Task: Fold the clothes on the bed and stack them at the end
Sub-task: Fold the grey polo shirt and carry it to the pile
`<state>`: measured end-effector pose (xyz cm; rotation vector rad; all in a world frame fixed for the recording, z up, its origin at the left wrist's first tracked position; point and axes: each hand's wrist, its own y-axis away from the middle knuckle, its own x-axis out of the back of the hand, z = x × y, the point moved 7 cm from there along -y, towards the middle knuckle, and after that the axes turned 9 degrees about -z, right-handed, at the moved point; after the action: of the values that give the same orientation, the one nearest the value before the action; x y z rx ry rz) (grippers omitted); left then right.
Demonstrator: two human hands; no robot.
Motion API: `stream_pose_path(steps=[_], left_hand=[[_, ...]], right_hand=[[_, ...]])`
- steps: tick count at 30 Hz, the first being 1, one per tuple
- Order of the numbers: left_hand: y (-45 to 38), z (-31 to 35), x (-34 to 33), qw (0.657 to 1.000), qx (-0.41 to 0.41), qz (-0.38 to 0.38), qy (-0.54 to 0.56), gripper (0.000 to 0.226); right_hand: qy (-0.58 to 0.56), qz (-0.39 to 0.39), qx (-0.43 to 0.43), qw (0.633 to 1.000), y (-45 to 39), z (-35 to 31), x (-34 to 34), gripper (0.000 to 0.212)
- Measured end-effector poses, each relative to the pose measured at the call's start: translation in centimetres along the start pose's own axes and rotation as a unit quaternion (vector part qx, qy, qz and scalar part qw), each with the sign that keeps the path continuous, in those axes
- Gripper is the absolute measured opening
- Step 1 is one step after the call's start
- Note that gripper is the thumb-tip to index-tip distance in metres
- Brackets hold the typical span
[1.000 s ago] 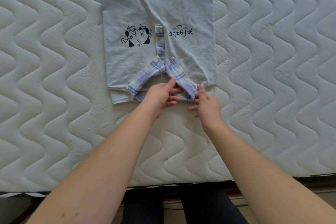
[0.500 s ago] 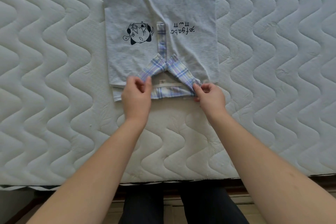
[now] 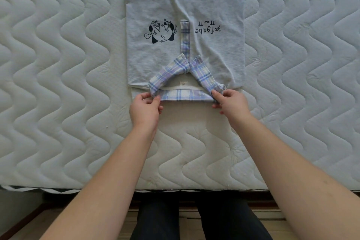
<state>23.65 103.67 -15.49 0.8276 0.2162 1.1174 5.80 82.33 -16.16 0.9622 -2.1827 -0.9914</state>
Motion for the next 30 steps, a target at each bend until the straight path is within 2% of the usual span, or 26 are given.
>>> stream_pose_path(steps=[4, 8, 12, 14, 17, 19, 23, 26, 30], left_hand=[[-0.1, -0.4, 0.5, 0.993, -0.011, 0.006, -0.116, 0.018], [0.4, 0.7, 0.8, 0.967, -0.065, 0.011, -0.246, 0.021], [0.5, 3.4, 1.8, 0.961, -0.173, 0.006, -0.217, 0.032], [-0.8, 4.1, 3.1, 0.969, -0.172, 0.044, -0.172, 0.041], [-4.2, 3.2, 4.6, 0.979, -0.043, 0.083, -0.184, 0.053], [-5.7, 2.7, 4.7, 0.973, 0.004, 0.054, -0.222, 0.053], [-6.9, 3.3, 4.4, 0.971, -0.002, -0.02, -0.237, 0.032], [-6.7, 3.8, 4.6, 0.971, -0.023, -0.029, -0.235, 0.038], [-6.0, 3.0, 4.6, 0.981, -0.029, -0.038, -0.186, 0.036]], right_hand=[[0.164, 0.094, 0.004, 0.982, 0.0, 0.0, 0.8, 0.032], [0.239, 0.155, -0.004, 0.959, 0.8, -0.2, 1.7, 0.042], [0.207, 0.244, 0.091, 0.943, 1.7, -1.3, 4.3, 0.038], [0.139, 0.264, 0.07, 0.952, 1.2, -0.9, 6.0, 0.048], [0.113, 0.203, 0.005, 0.973, -1.0, -0.7, 6.9, 0.041], [0.123, 0.151, -0.021, 0.981, -2.1, -1.2, 6.7, 0.044], [0.118, 0.107, -0.039, 0.986, -2.8, -1.9, 6.4, 0.042], [0.073, 0.104, -0.025, 0.992, -2.7, -1.5, 5.9, 0.029], [-0.017, 0.089, -0.024, 0.996, -2.4, -0.3, 4.8, 0.041]])
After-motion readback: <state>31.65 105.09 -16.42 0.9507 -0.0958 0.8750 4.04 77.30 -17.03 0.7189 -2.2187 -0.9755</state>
